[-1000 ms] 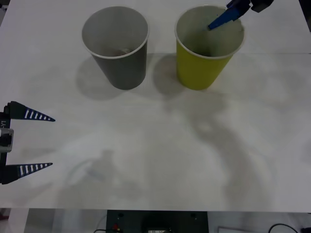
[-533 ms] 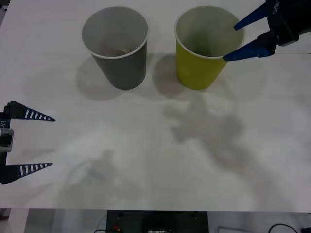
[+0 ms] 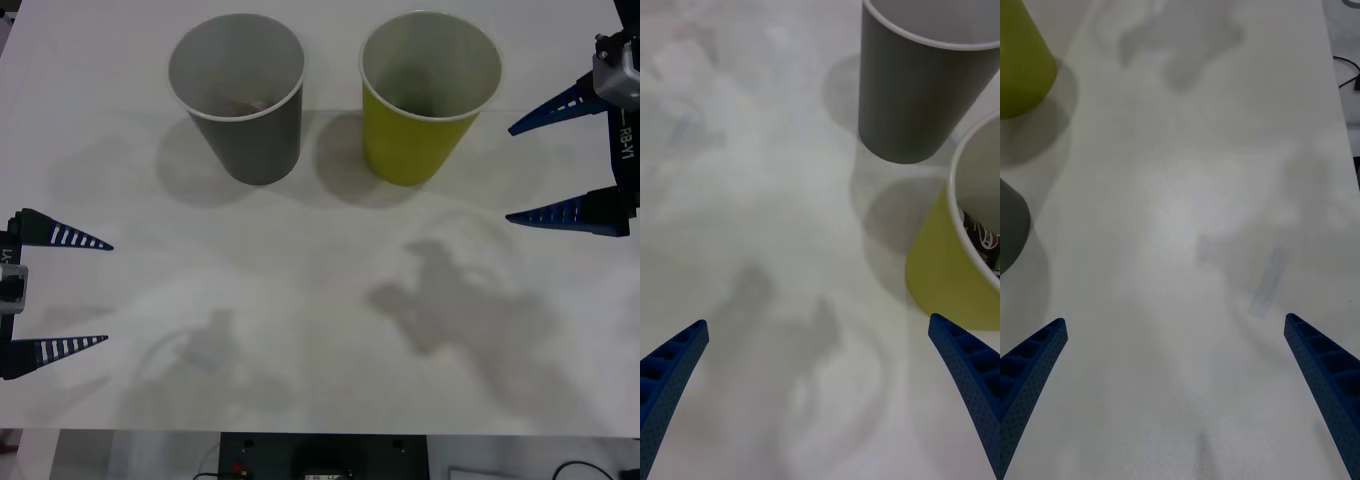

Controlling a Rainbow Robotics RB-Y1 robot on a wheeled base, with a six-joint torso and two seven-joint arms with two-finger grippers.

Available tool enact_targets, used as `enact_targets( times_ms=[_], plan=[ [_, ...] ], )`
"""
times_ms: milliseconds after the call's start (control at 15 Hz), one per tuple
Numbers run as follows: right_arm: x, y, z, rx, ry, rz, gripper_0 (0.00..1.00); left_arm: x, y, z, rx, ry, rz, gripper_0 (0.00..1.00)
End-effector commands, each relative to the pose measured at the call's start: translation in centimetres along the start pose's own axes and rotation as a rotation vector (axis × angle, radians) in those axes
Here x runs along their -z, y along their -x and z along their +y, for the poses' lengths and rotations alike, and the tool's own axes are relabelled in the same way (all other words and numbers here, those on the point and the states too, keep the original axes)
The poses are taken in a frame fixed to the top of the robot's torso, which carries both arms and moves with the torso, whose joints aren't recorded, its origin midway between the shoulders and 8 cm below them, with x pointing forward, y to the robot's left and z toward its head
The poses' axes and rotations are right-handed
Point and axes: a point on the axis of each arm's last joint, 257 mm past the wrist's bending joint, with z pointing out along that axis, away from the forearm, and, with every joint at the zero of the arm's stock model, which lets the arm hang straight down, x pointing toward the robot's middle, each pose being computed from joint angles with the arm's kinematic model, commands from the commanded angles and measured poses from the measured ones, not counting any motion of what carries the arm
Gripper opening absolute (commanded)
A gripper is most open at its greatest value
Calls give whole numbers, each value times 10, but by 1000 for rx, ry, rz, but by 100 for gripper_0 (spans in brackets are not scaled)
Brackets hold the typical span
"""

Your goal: Put the can into the green bin and the plastic bottle into the gray bin

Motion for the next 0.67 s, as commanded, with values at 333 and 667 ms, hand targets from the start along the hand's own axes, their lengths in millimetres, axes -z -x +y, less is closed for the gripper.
enact_targets(
  times_ms=[333, 667],
  plan=[
    [6, -58, 45, 61, 16, 54, 100, 0, 0, 0, 0, 0, 0, 100],
    [-4, -91, 64, 50, 15, 111, 100, 0, 0, 0, 0, 0, 0, 100]
  ],
)
